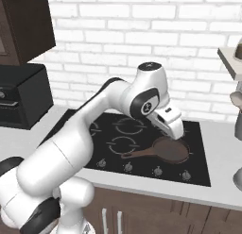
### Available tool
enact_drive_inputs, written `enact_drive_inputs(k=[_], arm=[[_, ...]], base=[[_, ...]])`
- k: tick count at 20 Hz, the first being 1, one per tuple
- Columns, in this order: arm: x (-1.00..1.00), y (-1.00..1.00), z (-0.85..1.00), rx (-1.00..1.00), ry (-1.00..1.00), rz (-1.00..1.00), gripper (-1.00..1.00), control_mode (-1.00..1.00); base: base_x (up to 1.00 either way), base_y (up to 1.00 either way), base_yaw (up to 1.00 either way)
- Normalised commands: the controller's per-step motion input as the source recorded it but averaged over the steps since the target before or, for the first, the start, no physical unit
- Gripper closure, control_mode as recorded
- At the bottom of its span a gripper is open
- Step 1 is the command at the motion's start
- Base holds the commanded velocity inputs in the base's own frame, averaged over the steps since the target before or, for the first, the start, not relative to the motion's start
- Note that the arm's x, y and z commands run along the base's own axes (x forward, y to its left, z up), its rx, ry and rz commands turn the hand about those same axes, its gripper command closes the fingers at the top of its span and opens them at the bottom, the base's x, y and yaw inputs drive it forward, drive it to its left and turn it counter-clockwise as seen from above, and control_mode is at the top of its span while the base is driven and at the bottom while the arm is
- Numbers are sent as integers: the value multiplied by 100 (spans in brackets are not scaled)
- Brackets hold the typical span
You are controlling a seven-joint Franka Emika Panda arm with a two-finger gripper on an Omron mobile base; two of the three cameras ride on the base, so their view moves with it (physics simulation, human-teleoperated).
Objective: Pick the kettle from the counter and place it on a stove burner. Then turn the burner on.
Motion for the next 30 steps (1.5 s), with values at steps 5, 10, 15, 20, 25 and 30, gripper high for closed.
enact_drive_inputs(k=[5,10,15,20,25,30], arm=[[0,-82,-25,0,5,-16,-100,-100],[0,-74,-27,0,4,-14,-100,-100],[3,-61,-30,0,0,-11,-100,-100],[11,-46,-41,-4,0,-3,-100,-100],[13,-20,-23,-5,0,2,-100,-100],[9,0,-14,-8,0,18,-100,-100]], base=[[0,0,0],[0,0,0],[0,0,0],[0,0,0],[0,0,0],[0,0,0]])
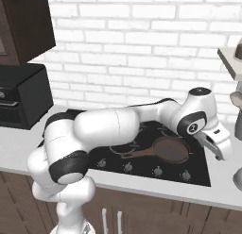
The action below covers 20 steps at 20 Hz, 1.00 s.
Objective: Pick the kettle from the counter and place it on a stove burner. Then turn the burner on.
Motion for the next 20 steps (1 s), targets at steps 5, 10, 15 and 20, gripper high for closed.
enact_drive_inputs(k=[5,10,15,20], arm=[[21,-12,-9,-6,0,31,-100,-100],[23,-3,0,-2,0,41,-100,-100],[1,-16,-1,0,0,33,-100,-100],[-1,-22,0,0,1,1,-100,-100]], base=[[0,0,0],[0,0,0],[0,0,0],[0,0,0]])
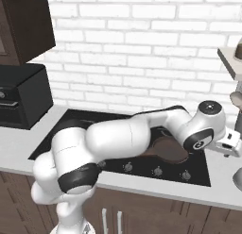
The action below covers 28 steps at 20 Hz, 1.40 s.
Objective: Pick the kettle from the counter and place it on a stove burner. Then turn the burner on.
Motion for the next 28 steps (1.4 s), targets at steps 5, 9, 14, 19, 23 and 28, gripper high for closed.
enact_drive_inputs(k=[5,9,14,19,23,28], arm=[[0,-32,-6,0,2,-1,-100,-100],[0,-37,-6,0,1,-3,-100,-100],[0,-28,-1,0,1,-7,-100,-100],[0,-15,-2,0,4,-7,-100,-100],[0,-12,-13,0,3,-5,-100,-100],[0,-11,-41,0,1,-3,-100,-100]], base=[[0,0,0],[0,0,0],[0,0,0],[0,0,0],[0,0,0],[0,0,0]])
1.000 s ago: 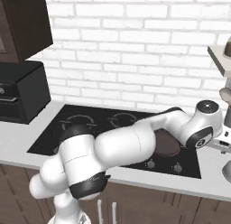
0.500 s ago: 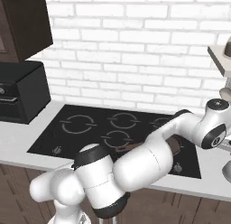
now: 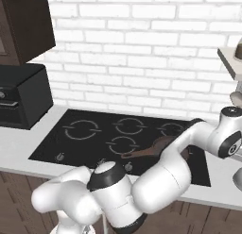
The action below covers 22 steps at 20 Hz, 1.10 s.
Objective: Pick the kettle from the counter and place it on a stove burner. Then turn the burner on.
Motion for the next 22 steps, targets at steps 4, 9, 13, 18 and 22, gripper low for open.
enact_drive_inputs(k=[4,9,13,18,22], arm=[[0,-17,-19,-1,0,-2,-100,-100],[0,-22,-6,-5,0,-1,-100,-100],[0,-23,-31,-5,0,0,-100,-100],[7,-24,-31,-2,0,0,-100,-100],[1,-32,-2,-1,0,0,-100,-100]], base=[[0,0,0],[0,0,0],[0,0,0],[0,0,0],[0,0,0]])
